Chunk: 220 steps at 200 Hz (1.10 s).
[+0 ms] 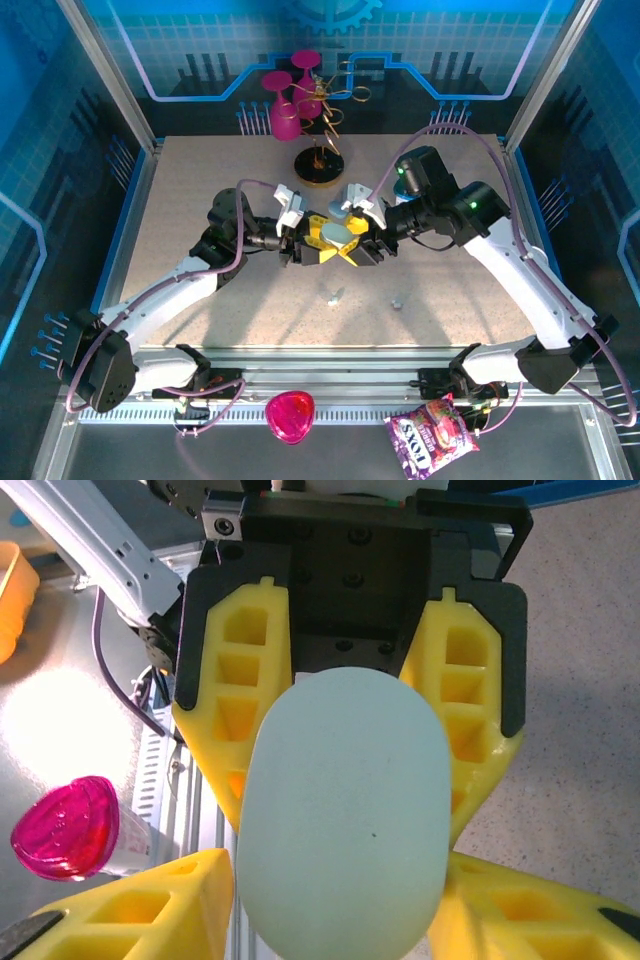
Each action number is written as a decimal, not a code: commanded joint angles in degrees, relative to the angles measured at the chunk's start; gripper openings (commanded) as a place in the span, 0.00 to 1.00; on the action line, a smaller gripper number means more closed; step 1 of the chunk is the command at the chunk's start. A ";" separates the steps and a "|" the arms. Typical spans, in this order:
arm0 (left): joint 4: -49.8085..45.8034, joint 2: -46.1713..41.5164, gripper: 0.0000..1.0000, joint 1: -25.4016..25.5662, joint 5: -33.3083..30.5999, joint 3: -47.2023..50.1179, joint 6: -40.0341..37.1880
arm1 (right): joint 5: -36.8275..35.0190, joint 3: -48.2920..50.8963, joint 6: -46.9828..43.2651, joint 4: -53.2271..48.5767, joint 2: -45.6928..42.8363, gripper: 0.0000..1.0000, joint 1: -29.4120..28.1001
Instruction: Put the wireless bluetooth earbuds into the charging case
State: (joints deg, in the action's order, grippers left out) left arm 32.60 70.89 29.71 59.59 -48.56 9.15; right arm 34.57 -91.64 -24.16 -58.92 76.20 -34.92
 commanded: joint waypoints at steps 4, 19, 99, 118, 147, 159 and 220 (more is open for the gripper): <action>3.51 -0.48 0.32 -0.40 2.37 0.54 0.49 | -1.79 0.84 0.99 1.67 -1.74 0.57 0.73; 3.58 -0.75 0.31 -0.59 2.78 1.06 -0.38 | -1.84 1.23 1.85 2.50 -2.18 0.59 0.92; 2.32 -1.72 0.31 -0.71 3.40 1.72 -3.03 | -3.54 0.97 9.79 7.60 -2.61 0.63 5.14; 2.30 -1.63 0.31 -0.74 3.41 1.96 -3.30 | -3.23 1.54 10.94 9.52 -3.34 0.64 5.75; 2.42 -1.81 0.31 -0.76 3.12 2.27 -4.12 | -3.60 1.75 12.09 10.29 -3.76 0.65 6.19; 2.54 -1.90 0.31 -0.78 2.91 2.41 -4.13 | -4.19 2.03 12.87 10.95 -4.07 0.66 6.26; 6.69 -1.54 0.31 -2.15 0.27 4.29 -2.37 | -3.00 9.61 14.15 19.40 -11.98 1.00 6.73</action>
State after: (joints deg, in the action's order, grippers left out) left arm 34.48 70.50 28.53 60.75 -45.71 7.01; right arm 30.48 -85.06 -11.49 -45.43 68.86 -29.15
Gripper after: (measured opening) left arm 0.374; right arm 0.942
